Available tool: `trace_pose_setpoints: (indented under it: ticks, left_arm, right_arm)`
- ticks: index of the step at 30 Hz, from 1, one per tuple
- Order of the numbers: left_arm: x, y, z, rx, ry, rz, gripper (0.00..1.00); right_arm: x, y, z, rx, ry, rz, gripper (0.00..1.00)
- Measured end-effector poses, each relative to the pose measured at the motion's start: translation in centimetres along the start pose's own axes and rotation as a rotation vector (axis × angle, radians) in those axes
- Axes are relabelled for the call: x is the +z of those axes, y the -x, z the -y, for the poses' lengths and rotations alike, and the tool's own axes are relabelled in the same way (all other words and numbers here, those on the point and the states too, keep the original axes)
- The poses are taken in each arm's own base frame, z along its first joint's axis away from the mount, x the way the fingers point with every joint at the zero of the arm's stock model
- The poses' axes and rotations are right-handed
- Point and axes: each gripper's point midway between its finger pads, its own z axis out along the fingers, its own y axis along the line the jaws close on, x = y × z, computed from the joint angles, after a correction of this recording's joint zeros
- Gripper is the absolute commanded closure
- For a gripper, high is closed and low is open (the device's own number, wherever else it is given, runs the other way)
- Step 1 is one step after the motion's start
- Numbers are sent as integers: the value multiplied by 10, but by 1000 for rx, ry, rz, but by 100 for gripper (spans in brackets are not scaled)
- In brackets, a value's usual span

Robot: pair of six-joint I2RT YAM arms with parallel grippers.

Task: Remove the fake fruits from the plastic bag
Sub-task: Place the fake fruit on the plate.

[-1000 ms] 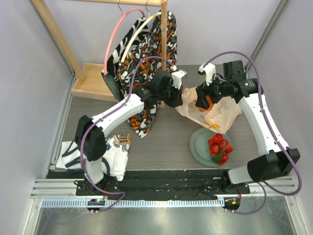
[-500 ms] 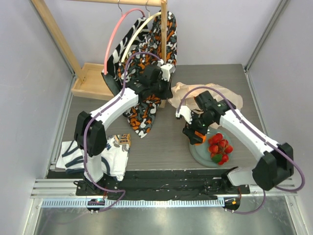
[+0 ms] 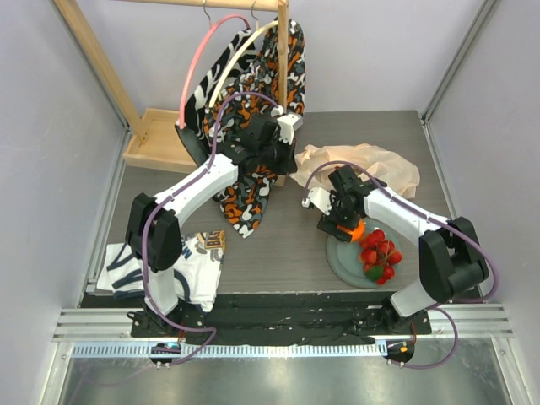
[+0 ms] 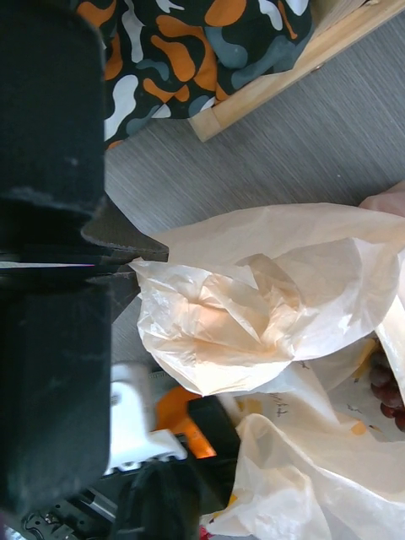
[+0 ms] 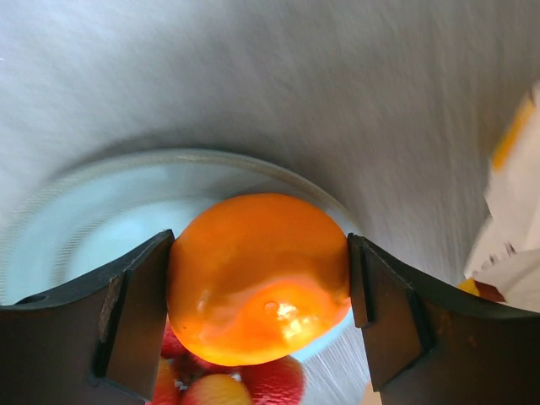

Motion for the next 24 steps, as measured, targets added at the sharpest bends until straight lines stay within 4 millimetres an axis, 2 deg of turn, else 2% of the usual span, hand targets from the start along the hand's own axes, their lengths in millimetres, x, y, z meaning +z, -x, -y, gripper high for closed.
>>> trace_pose_setpoints:
  ticks: [6, 9, 10, 13, 14, 17, 19, 22, 23, 24]
  left_arm:
    - [-3, 1, 2, 9, -5, 4, 100]
    - [-3, 1, 2, 10, -6, 4, 100]
    - [-3, 1, 2, 10, -6, 4, 100]
    - [-3, 1, 2, 11, -6, 4, 100]
    - [-3, 1, 2, 11, -6, 4, 100]
    - [-3, 1, 2, 11, -8, 5, 100]
    - [-3, 1, 2, 11, -9, 4, 100]
    - [-3, 1, 3, 11, -11, 4, 100]
    - [-3, 1, 3, 11, -13, 4, 100]
    - [-3, 1, 3, 10, -13, 4, 100]
  right_arm:
    - [3, -22, 20, 57, -88, -89, 61]
    - [4, -26, 24, 63, -114, -104, 49]
    - [5, -28, 24, 64, -122, -112, 37]
    - [6, -37, 23, 68, -139, -144, 23]
    - [6, -40, 23, 68, -145, -153, 8]
    - [4, -43, 22, 78, -149, -161, 0]
    - [0, -44, 18, 90, -126, -167, 0]
    - [-18, -27, 18, 115, -90, -121, 0]
    - [-28, -15, 21, 125, -80, -84, 0]
    - [-52, 11, 30, 131, -76, 4, 0]
